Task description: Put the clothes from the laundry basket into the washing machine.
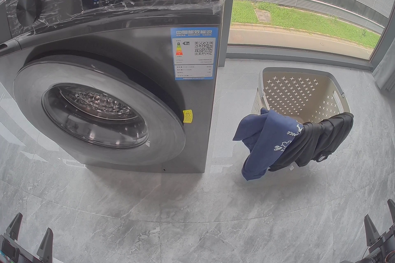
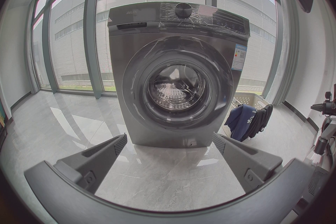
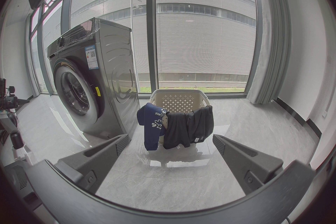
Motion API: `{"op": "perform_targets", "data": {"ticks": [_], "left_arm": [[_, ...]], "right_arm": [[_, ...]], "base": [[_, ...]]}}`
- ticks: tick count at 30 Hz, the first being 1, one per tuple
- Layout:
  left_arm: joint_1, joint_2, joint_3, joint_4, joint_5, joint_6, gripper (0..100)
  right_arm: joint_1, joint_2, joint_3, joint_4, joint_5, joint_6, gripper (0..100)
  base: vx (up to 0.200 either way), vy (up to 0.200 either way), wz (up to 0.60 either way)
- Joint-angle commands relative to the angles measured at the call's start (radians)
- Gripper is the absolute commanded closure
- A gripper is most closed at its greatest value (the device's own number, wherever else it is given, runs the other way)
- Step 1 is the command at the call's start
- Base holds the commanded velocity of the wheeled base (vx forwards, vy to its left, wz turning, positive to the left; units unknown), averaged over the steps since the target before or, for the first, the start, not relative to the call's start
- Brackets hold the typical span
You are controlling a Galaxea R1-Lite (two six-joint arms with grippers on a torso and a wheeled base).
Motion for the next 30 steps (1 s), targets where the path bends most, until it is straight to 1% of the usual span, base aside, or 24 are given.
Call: {"op": "perform_targets", "data": {"ticks": [1,16,25,30], "left_arm": [[0.0,-0.015,0.015,0.0,0.0,0.0,0],[0.0,-0.013,0.015,0.0,0.0,-0.002,0],[0.0,-0.013,0.015,0.0,0.0,0.0,0],[0.0,-0.013,0.015,0.0,0.0,0.0,0]], "right_arm": [[0.0,-0.007,0.018,-0.001,0.001,0.0,0],[0.0,-0.007,0.018,-0.001,0.001,0.0,0],[0.0,-0.007,0.018,-0.001,0.001,0.0,0],[0.0,-0.007,0.018,-0.001,0.001,0.0,0]], "base": [[0.0,0.0,0.0],[0.0,0.2,0.0],[0.0,0.0,0.0],[0.0,0.2,0.0]]}}
